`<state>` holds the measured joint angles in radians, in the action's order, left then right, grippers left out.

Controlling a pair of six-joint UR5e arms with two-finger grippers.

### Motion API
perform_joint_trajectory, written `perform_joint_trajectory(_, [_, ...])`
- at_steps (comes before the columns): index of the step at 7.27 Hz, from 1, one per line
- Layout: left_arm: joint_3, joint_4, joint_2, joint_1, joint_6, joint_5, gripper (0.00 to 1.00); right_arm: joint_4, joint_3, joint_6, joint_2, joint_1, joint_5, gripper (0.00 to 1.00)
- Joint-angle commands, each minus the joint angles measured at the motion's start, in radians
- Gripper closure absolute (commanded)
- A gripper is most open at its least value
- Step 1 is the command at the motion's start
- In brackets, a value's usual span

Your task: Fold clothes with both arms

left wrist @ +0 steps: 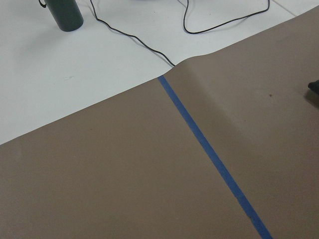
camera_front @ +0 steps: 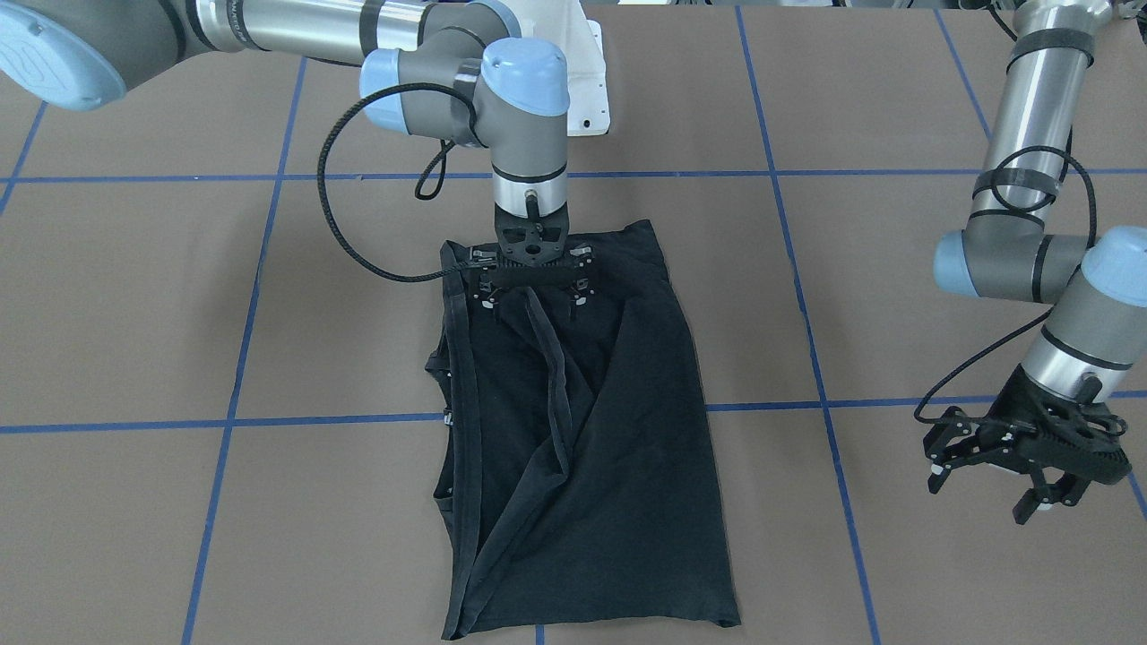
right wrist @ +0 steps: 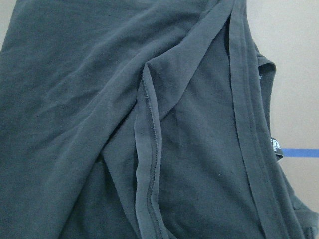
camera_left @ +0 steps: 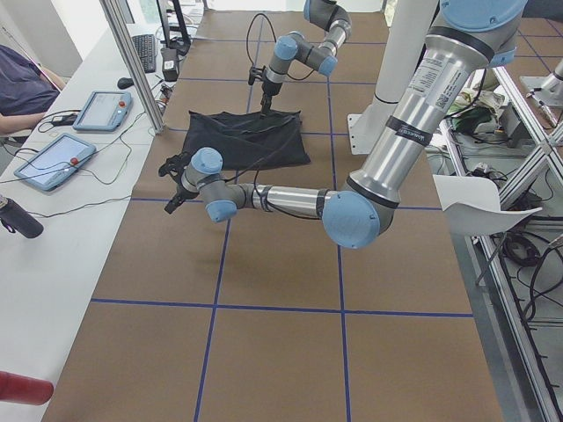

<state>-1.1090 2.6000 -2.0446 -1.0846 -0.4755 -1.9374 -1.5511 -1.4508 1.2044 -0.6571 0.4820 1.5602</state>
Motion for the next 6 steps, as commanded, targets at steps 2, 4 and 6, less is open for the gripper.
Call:
perform_joint_trajectory(2, [-0.002,0.000,0.003,0.000,0.000,0.000,0.00,-0.012,0.095,-0.113,0.048,0.016,0.083,0.16])
perform_joint_trajectory(4, [-0.002,0.000,0.004,0.000,-0.002,0.000,0.00,-0.017,0.165,-0.143,0.057,0.029,0.181,0.16])
perform_joint_trajectory(6, [-0.002,0.002,0.014,0.000,-0.011,0.000,0.00,-0.017,0.257,-0.146,0.123,0.020,0.196,0.17])
